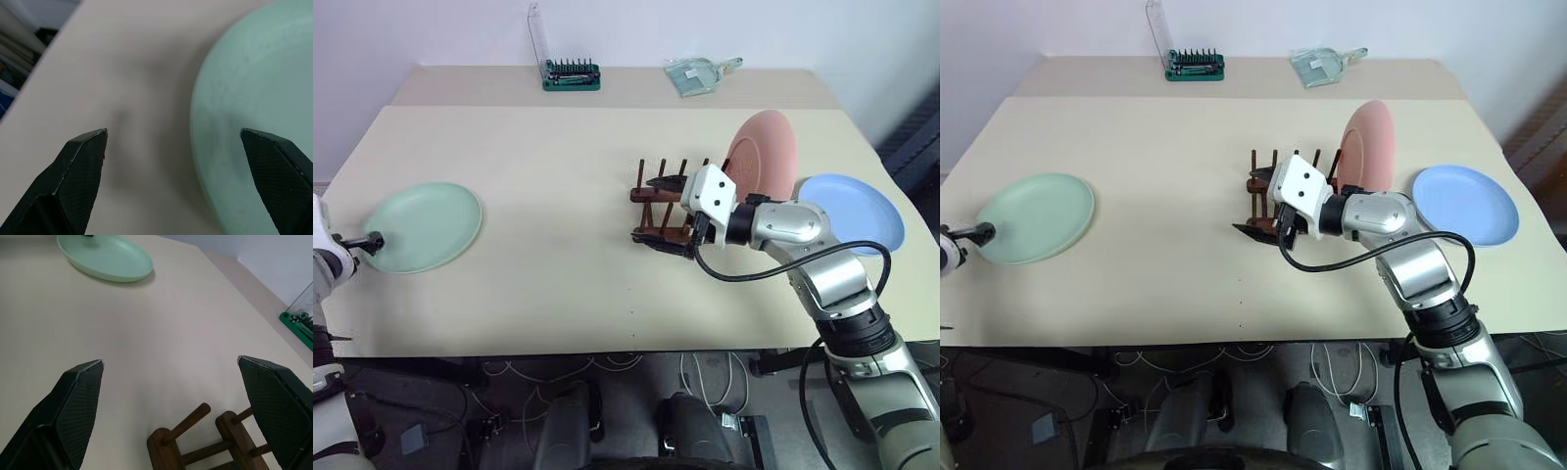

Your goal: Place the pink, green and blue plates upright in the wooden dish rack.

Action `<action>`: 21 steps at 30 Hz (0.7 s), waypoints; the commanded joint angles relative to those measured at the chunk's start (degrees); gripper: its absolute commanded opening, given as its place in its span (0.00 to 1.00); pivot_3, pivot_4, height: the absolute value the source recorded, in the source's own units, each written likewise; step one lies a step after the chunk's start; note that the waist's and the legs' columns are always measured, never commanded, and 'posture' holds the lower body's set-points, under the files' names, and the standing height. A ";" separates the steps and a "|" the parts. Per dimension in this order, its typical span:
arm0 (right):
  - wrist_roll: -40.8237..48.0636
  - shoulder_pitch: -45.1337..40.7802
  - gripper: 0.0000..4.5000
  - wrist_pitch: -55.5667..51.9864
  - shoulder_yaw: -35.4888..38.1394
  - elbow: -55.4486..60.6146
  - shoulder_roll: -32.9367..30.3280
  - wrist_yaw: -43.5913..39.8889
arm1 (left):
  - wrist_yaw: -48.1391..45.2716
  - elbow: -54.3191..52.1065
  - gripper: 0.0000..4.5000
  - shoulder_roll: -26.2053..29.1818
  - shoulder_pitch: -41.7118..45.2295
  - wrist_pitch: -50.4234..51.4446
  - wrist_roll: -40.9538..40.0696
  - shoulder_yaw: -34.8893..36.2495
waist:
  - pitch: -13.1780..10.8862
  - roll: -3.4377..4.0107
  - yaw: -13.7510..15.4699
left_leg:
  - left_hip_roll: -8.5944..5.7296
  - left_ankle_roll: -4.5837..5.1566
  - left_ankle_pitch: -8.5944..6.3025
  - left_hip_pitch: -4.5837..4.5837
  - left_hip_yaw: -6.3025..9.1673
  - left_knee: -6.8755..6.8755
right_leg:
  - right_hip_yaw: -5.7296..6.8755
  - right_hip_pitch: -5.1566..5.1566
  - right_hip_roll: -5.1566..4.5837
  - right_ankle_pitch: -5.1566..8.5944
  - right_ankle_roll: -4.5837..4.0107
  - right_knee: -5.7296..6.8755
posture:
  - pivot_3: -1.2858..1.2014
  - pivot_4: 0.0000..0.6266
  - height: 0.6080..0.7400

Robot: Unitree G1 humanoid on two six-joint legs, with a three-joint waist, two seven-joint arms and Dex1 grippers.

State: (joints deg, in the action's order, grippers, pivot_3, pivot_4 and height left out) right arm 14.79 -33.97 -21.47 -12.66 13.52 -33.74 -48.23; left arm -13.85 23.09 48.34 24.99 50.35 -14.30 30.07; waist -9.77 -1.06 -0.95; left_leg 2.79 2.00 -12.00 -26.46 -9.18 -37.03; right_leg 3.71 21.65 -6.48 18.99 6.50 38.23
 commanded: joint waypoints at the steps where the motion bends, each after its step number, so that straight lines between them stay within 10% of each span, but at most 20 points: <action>1: -0.03 0.89 0.99 0.25 2.03 2.66 -0.08 0.45 | -1.69 2.86 1.00 0.74 1.10 -1.83 -0.22 -0.29 | 0.00 0.00 -0.09 | 0.00 0.00 0.00 0.01 0.00 0.00 | 0.00 0.00 0.00 0.00 0.00 0.01 | 0.52 0.24 0.94; 5: -0.20 1.71 1.00 -0.05 2.27 3.41 -0.19 0.77 | -2.55 4.29 0.80 -0.05 2.48 -2.45 -0.97 -0.11 | 0.00 0.00 -0.10 | 0.01 -0.02 0.00 0.01 0.00 0.02 | 0.00 0.02 -0.01 0.00 -0.01 0.03 | 0.52 0.24 0.94; 12: -0.59 2.40 1.00 -0.55 2.40 4.52 -0.52 1.18 | -2.08 2.13 0.01 -1.94 3.91 -3.04 -1.36 -0.84 | 0.01 0.00 -0.05 | 0.01 0.00 0.02 0.02 -0.02 0.01 | 0.00 0.01 -0.02 -0.01 -0.01 0.07 | 0.52 0.24 0.94; 21: -4.44 0.27 1.00 1.35 1.14 4.15 -0.90 1.69 | 1.31 -10.28 0.00 -9.15 8.00 -9.12 -4.45 0.55 | 0.02 -0.02 0.11 | -0.02 0.12 0.08 0.01 -0.01 -0.02 | 0.01 -0.18 -0.04 -0.01 -0.01 0.07 | 0.52 0.24 0.94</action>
State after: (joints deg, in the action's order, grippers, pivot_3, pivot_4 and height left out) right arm 11.93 -31.41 -21.94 -12.46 15.76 -34.41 -47.35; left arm -14.13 18.50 40.34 29.83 45.12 -17.55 30.29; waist -9.74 -1.08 -0.84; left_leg 2.77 2.12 -11.92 -26.45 -9.18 -37.06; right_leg 3.72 21.43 -6.52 18.98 6.49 38.30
